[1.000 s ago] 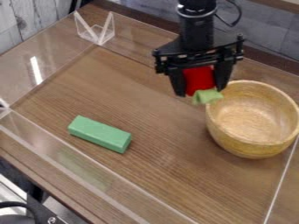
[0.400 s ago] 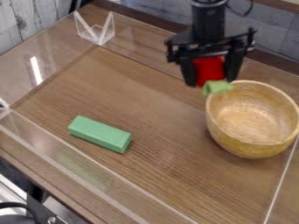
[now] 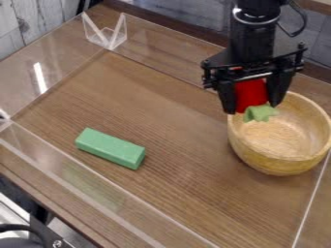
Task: Move the red fruit to the left
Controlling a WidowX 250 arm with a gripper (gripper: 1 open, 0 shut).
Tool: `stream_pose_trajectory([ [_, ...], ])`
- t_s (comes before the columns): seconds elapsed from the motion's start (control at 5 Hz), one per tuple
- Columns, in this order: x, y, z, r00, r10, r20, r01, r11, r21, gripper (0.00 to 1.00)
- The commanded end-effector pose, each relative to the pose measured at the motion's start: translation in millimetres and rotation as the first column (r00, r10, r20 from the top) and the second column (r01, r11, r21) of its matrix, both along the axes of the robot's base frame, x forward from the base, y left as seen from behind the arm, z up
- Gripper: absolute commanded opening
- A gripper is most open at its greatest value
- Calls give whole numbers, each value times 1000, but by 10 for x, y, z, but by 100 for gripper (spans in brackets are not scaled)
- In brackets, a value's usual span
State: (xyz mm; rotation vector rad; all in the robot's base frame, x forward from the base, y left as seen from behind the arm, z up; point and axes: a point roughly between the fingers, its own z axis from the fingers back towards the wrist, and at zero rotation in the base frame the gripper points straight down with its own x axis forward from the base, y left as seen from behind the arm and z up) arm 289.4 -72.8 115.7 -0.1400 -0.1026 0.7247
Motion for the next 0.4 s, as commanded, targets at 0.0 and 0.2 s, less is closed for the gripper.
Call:
stream_pose_trajectory([
  [0.0, 70, 11, 292, 997, 49, 60, -48, 999, -23, 0],
  [0.2, 143, 181, 394, 993, 98, 68, -95, 995, -40, 0],
])
